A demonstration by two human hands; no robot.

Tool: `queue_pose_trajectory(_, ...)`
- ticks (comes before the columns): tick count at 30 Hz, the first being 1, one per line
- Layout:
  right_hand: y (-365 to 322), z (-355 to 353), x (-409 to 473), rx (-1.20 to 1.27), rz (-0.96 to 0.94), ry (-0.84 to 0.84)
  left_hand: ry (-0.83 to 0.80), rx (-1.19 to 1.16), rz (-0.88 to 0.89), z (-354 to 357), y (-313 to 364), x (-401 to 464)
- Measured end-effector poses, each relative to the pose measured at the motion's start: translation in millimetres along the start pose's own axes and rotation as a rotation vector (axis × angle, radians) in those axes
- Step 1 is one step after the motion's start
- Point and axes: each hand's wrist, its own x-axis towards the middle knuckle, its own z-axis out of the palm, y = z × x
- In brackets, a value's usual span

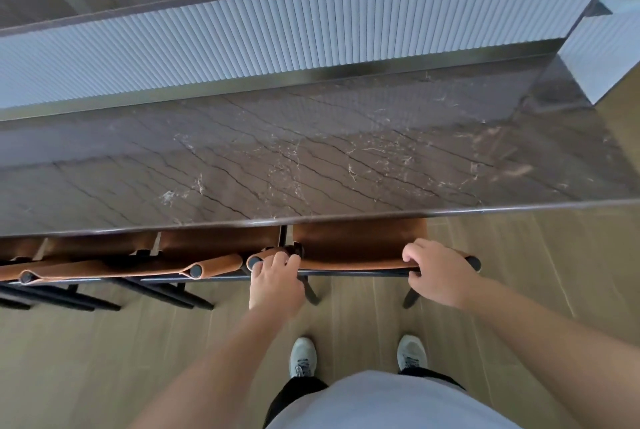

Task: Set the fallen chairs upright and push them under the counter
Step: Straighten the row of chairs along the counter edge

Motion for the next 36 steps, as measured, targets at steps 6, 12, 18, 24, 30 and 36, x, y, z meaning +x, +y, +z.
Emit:
queue_pose_trajectory(6, -2.6, 14.6, 4.0, -0.230, -0.046, 0.037, -0.039, 0.170, 0.174, -6.6, -8.9, 12.4)
queue_pose_trajectory(12, -13.1, 22.6, 5.0, -0.284, 0.020, 0.083, -0.066, 0.168, 0.226, -7.8, -12.6, 17.8)
queue_pose_trajectory(18, -16.4, 23.1, 2.6, -0.338, 0.006, 0.061, -0.126, 0.258, 0.337, -12.3, -19.1, 27.5)
queue_pose_trajectory(24, -17.0, 19.8, 2.3, -0.354, -0.019, 0.041, -0.165, 0.279, 0.390, -14.6, -22.6, 31.7)
queue_pose_trajectory(30, -15.7, 9.1, 4.7, -0.301, -0.047, -0.007, -0.140, 0.248, 0.416, -19.0, -22.7, 28.6)
queue_pose_trajectory(36, -15.0, 5.2, 3.2, -0.288, -0.065, -0.049, -0.145, 0.256, 0.430, -18.7, -26.5, 19.3)
